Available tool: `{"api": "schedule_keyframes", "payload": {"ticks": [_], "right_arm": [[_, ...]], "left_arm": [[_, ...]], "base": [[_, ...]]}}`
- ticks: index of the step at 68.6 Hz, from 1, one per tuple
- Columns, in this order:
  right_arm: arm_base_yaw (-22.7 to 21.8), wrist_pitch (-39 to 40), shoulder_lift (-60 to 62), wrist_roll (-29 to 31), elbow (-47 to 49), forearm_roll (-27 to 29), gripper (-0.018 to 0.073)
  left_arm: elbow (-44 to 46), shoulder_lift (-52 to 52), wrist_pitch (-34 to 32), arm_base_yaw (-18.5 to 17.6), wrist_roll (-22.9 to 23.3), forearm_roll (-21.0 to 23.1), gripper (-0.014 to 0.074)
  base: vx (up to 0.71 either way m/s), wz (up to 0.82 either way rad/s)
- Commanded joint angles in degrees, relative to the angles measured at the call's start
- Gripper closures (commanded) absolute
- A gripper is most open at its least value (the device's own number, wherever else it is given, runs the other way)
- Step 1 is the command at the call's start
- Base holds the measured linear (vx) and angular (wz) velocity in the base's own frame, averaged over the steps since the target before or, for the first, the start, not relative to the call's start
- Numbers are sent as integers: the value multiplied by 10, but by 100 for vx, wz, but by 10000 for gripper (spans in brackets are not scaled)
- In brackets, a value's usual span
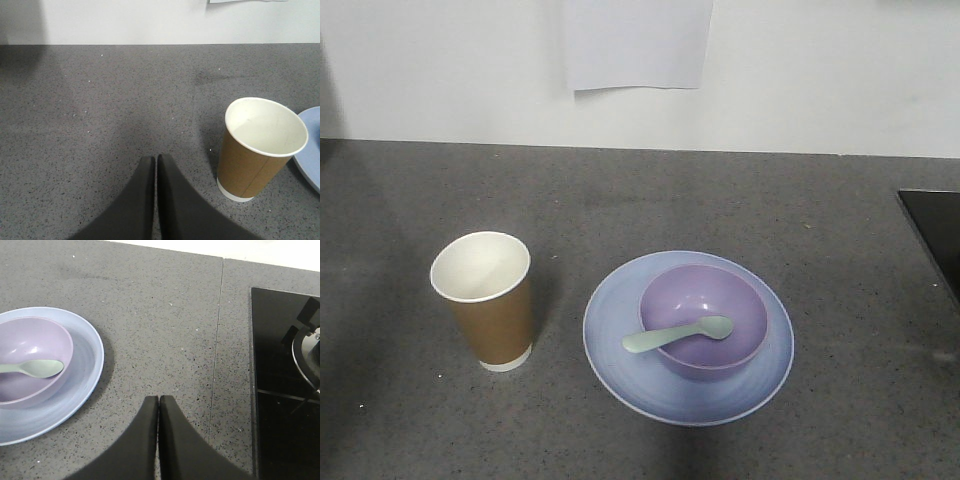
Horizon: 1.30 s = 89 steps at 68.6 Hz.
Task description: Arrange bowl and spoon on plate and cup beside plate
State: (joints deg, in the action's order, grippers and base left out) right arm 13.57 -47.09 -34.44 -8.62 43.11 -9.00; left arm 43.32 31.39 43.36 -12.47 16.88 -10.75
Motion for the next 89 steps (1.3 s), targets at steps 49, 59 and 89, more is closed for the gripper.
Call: {"api": "schedule_keyframes", "payload": {"ticks": [49,59,89], "right_arm": [[-2,32,-1,3,14,-11,570],[-2,32,-1,3,14,-11,570],[-2,32,-1,3,14,-11,570]], "left_arm": [[-288,-157,-404,72,-137,146,603],[-362,-223,-424,79,-136,146,603],[-436,-329,-430,79,-130,126,603]], "base": [[0,0],[0,0],[0,0]]}}
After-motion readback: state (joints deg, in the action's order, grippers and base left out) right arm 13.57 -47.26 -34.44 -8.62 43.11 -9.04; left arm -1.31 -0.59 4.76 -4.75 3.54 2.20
